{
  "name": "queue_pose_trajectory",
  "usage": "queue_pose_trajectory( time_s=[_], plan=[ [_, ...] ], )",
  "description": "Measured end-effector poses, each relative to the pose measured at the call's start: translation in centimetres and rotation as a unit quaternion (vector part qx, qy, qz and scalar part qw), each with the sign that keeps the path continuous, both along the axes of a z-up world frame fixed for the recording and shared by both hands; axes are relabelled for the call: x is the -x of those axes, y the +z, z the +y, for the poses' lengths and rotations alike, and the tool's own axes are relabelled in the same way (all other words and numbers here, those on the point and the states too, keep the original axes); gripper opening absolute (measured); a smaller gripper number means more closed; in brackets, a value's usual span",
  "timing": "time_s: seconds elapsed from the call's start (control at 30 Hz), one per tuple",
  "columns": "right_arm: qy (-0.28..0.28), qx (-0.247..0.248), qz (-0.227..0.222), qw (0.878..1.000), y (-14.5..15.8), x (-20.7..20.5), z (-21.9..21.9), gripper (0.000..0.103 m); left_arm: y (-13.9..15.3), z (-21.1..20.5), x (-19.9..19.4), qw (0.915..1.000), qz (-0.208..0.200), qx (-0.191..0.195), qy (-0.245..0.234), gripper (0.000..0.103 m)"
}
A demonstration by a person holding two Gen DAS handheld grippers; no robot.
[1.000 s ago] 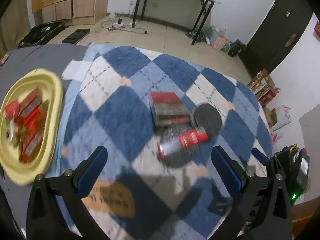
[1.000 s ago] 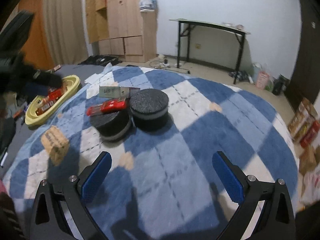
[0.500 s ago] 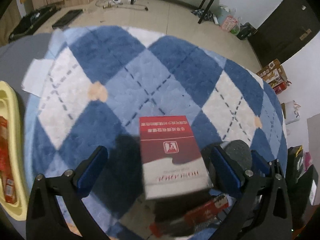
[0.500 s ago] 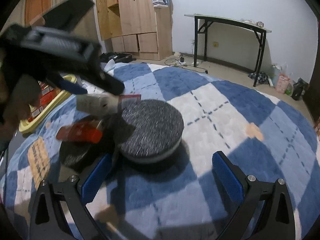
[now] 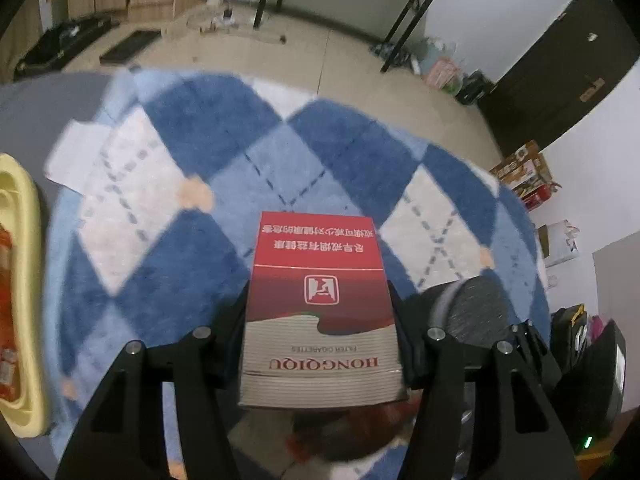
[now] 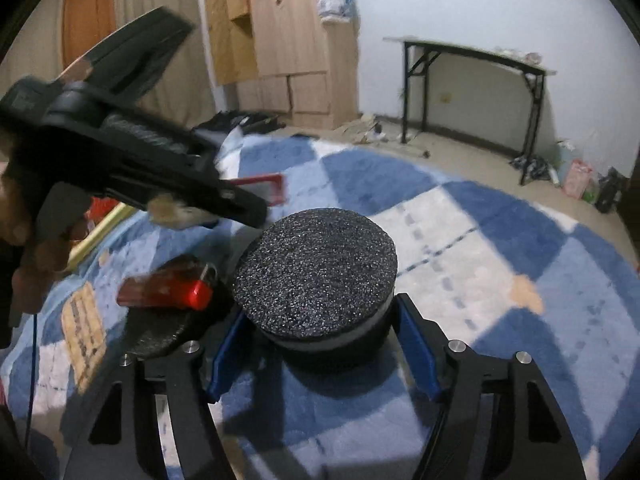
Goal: Organize rigid objects
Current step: 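Grasp another red-white pack with the left gripper while the right grasps a black round puck, then carry the pack and black puck to the yellow tray and release both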
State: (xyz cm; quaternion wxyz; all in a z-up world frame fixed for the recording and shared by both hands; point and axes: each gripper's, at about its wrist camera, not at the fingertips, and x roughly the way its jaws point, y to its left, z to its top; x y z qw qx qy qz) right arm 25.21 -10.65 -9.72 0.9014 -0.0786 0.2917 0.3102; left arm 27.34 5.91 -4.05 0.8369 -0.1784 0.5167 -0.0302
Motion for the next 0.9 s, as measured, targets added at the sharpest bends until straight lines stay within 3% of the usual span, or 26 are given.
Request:
queue_pose_trajectory(
  time_s=[0.2,0.33,0.6,0.7,0.8,0.9],
  plan=[
    [-0.044,-0.018,-0.011,0.999,4.3,4.2,-4.5,0.069,5.3,1.7,6.2,0.9992,-0.039,-0.005,0.005,0.06],
    [-0.071,-0.041,-0.027,0.996,8.1,9.7,-7.6,0.069,8.3,1.2,11.2,0.9969,-0.072,-0.034,0.002,0.06],
    [-0.099,-0.074,-0.052,0.991,12.4,20.6,-11.2,0.069,11.4,0.2,20.6,0.9891,-0.129,-0.071,0.002,0.06],
    [-0.122,-0.078,-0.059,0.988,11.8,24.1,-11.8,0.069,11.1,-0.1,23.3,0.9863,-0.149,-0.07,0.016,0.06],
    [-0.142,-0.099,-0.045,0.984,9.6,26.1,-12.1,0.069,9.6,-0.7,25.7,0.9791,-0.176,-0.099,0.025,0.06],
    [-0.157,-0.097,-0.015,0.983,7.3,26.9,-11.7,0.069,8.1,-0.4,26.6,0.9821,-0.158,-0.099,0.027,0.06]
  ],
)
